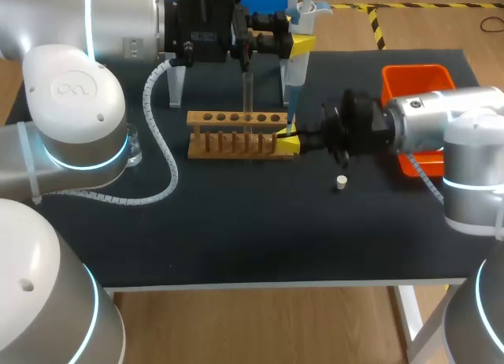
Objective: Invert the test tube, pick up the pipette, mount the tip to pipette, aspirate from beaker and dispense into the tube, eject the tip, return the pipette, and cap with the stopper.
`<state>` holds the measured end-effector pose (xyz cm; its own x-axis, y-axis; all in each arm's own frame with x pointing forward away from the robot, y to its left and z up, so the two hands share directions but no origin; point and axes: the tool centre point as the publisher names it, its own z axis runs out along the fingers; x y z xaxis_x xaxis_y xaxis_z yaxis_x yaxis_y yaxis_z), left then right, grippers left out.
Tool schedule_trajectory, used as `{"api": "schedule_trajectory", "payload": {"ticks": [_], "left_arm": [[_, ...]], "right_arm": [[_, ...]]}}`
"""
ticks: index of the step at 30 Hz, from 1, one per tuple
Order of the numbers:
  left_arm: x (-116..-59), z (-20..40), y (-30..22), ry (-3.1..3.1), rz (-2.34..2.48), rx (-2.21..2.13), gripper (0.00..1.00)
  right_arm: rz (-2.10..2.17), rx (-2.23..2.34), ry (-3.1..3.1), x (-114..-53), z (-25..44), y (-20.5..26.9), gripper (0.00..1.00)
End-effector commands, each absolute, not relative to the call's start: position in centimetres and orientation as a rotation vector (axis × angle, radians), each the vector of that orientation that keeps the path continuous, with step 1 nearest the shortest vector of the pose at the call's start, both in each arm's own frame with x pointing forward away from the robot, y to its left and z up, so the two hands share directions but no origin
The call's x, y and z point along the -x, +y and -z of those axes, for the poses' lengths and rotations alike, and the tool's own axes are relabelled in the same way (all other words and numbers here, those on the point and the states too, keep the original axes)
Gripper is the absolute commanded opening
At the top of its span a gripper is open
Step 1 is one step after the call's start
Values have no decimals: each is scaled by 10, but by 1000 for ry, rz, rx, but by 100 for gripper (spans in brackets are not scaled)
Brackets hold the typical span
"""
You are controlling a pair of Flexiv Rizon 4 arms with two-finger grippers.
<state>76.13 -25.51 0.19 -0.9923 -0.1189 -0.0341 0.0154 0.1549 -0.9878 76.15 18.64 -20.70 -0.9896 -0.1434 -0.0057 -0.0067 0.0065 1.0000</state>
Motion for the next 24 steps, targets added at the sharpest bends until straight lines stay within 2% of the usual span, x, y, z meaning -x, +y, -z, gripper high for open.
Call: {"api": "schedule_trajectory", "payload": {"ticks": [1, 24], "left_arm": [[-762, -2, -253, 2306, 1979, 99, 0], [-762, -2, -253, 2306, 1979, 99, 0]], "right_arm": [[2140, -159, -2168, -761, 205, 185, 0], [2154, -172, -2165, -764, 201, 186, 0]]}}
